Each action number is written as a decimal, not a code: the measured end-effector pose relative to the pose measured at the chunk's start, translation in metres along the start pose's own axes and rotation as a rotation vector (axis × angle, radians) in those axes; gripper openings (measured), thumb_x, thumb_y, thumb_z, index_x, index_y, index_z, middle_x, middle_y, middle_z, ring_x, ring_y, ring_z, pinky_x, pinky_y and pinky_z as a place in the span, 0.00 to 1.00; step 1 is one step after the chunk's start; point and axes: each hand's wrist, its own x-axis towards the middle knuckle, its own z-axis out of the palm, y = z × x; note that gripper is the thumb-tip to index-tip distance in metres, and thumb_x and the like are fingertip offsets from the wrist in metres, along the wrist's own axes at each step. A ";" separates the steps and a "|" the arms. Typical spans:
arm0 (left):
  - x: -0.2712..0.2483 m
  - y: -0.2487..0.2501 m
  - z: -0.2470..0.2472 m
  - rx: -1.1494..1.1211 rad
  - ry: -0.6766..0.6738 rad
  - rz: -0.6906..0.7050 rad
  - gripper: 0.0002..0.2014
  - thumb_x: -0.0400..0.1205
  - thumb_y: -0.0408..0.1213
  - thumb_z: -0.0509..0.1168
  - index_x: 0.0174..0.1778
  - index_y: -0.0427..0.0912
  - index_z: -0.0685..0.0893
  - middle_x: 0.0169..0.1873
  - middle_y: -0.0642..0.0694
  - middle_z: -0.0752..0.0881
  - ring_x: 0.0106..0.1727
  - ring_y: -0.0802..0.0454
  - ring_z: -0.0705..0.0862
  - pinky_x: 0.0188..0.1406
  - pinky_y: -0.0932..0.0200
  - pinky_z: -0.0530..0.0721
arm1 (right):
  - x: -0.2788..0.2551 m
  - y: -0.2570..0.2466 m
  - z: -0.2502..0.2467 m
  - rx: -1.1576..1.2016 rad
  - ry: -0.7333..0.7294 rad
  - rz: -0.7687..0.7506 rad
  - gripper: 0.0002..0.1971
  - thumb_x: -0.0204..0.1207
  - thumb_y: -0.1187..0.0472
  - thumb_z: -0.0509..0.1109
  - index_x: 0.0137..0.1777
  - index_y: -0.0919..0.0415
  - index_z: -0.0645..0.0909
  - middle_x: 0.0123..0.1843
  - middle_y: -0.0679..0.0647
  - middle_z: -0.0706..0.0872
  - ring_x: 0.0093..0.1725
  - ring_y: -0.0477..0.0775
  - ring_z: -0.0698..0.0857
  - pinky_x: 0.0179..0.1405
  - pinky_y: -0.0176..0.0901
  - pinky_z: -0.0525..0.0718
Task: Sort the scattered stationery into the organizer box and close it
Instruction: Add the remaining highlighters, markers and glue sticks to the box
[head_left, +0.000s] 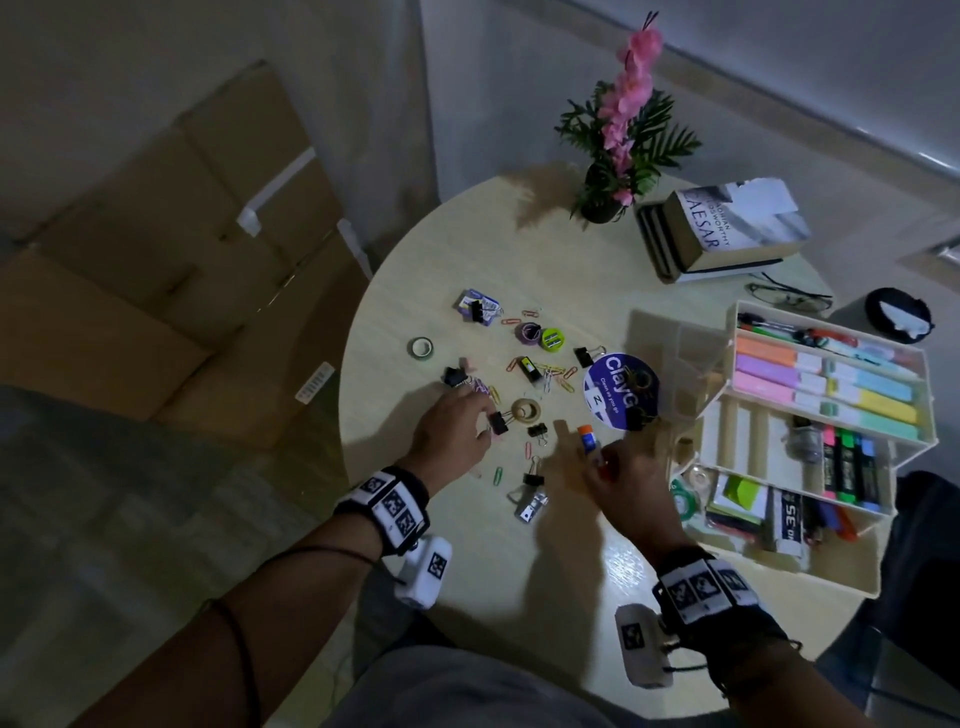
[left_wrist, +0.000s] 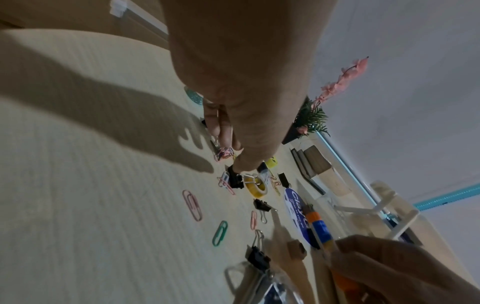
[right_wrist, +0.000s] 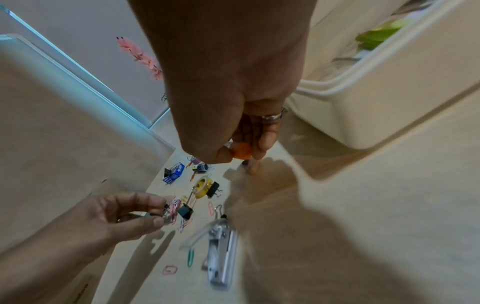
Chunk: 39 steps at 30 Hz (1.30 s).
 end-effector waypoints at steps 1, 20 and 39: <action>0.002 0.000 0.002 -0.001 -0.031 0.013 0.14 0.77 0.36 0.77 0.58 0.49 0.87 0.60 0.49 0.84 0.61 0.47 0.84 0.57 0.50 0.86 | -0.007 0.002 0.000 0.010 0.003 -0.008 0.10 0.80 0.58 0.75 0.40 0.58 0.79 0.30 0.50 0.80 0.28 0.51 0.77 0.27 0.45 0.72; -0.016 0.017 0.042 0.266 -0.339 0.583 0.20 0.79 0.30 0.76 0.67 0.47 0.87 0.55 0.45 0.81 0.52 0.44 0.82 0.47 0.47 0.84 | -0.060 0.011 0.017 -0.065 -0.115 -0.014 0.05 0.77 0.63 0.78 0.43 0.57 0.84 0.35 0.49 0.83 0.31 0.48 0.79 0.28 0.36 0.71; -0.022 0.005 0.016 -0.329 -0.162 0.231 0.10 0.83 0.33 0.75 0.52 0.48 0.80 0.43 0.53 0.88 0.43 0.59 0.88 0.40 0.63 0.88 | -0.055 0.003 0.011 -0.058 -0.135 -0.046 0.04 0.80 0.59 0.75 0.50 0.58 0.85 0.41 0.53 0.87 0.36 0.55 0.84 0.35 0.53 0.83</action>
